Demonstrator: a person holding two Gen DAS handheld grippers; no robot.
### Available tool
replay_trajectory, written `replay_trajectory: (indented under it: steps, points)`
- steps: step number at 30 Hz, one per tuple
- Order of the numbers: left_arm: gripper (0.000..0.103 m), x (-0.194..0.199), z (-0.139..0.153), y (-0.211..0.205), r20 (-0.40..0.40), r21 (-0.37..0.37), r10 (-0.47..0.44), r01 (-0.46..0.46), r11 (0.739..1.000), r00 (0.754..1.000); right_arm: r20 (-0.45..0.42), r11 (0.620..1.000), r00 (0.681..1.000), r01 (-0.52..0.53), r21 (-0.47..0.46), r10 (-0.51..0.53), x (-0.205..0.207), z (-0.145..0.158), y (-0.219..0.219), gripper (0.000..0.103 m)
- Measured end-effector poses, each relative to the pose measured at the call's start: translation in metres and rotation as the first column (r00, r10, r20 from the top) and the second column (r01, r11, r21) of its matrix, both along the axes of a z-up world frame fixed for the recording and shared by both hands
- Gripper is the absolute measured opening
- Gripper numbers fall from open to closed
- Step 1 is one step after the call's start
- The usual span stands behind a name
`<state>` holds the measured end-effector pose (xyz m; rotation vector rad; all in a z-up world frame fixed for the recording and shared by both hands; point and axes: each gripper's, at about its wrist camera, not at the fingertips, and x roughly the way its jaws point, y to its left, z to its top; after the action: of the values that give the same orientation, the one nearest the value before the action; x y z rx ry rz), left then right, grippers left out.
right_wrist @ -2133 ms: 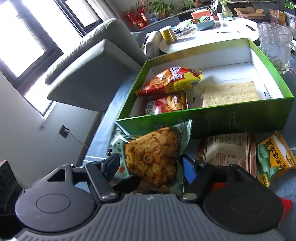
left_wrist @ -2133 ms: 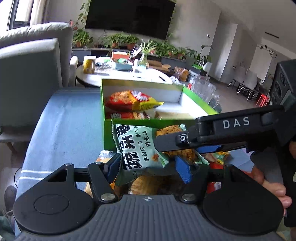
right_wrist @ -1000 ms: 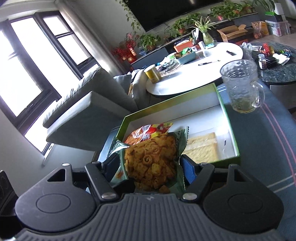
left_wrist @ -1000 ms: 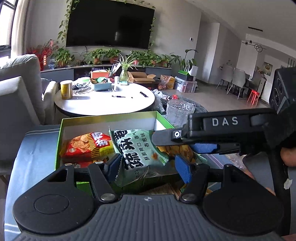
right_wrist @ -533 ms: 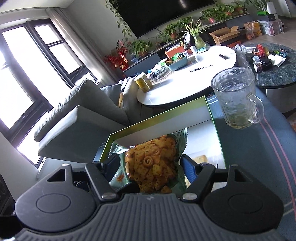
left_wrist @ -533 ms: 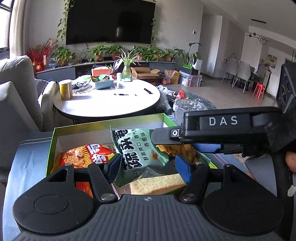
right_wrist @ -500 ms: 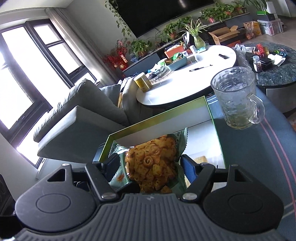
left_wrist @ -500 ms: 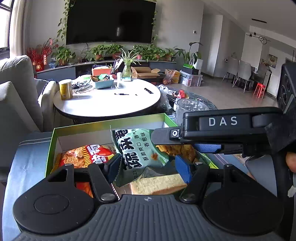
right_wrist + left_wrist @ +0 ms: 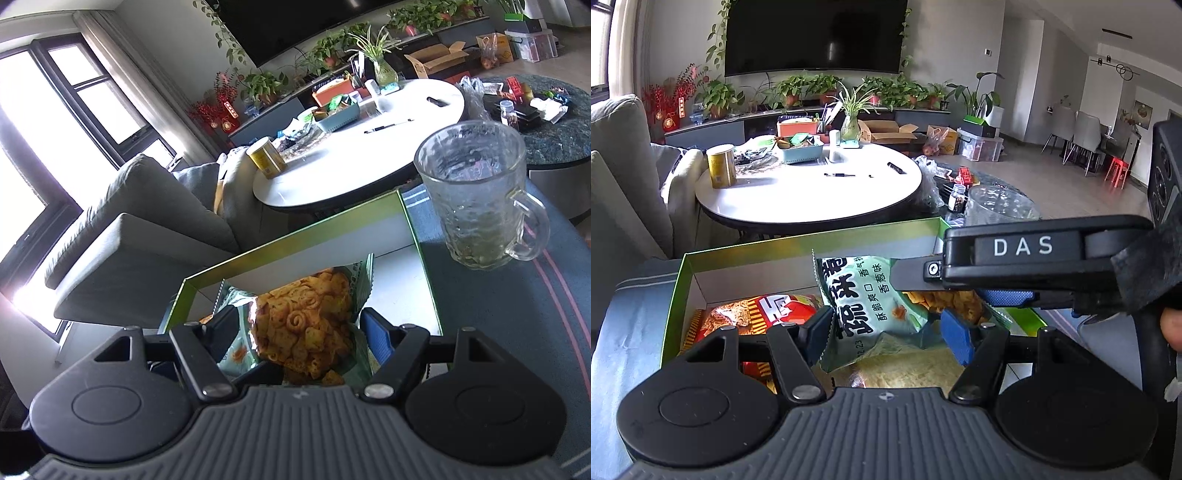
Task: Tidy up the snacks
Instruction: 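Carry the green snack bag into the box and open the right tool, then move the right tool down to the red bag with round label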
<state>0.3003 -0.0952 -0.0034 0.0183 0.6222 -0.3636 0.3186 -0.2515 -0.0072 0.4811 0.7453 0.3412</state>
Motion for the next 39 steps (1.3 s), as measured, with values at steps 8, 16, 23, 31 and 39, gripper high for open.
replay_trajectory:
  steps: [8, 16, 23, 31, 39]
  points:
    - [0.060, 0.008, 0.003, 0.016, 0.013, -0.023, 0.052, -0.052, 0.998, 0.999, 0.008, 0.998, 0.998, 0.068, -0.009, -0.068, 0.006, -0.007, -0.002, 0.070]
    - [0.061, -0.012, 0.011, 0.024, 0.018, -0.024, 0.058, -0.057, 0.998, 0.998, 0.012, 0.997, 0.997, 0.080, 0.019, -0.080, -0.007, 0.002, -0.011, 0.070]
    - [0.062, -0.037, 0.021, 0.029, 0.022, -0.029, 0.058, -0.058, 0.998, 0.998, 0.032, 0.998, 0.998, 0.056, 0.015, -0.056, -0.027, 0.016, -0.015, 0.070]
    - [0.064, -0.071, 0.034, 0.034, 0.052, -0.036, 0.053, -0.051, 0.998, 0.997, 0.053, 1.000, 0.998, 0.024, 0.009, -0.024, -0.056, 0.028, -0.015, 0.073]
    - [0.066, -0.108, 0.034, 0.041, 0.041, -0.052, 0.046, -0.043, 0.998, 0.998, 0.066, 0.999, 0.997, -0.036, -0.030, 0.038, -0.094, 0.030, -0.005, 0.077]
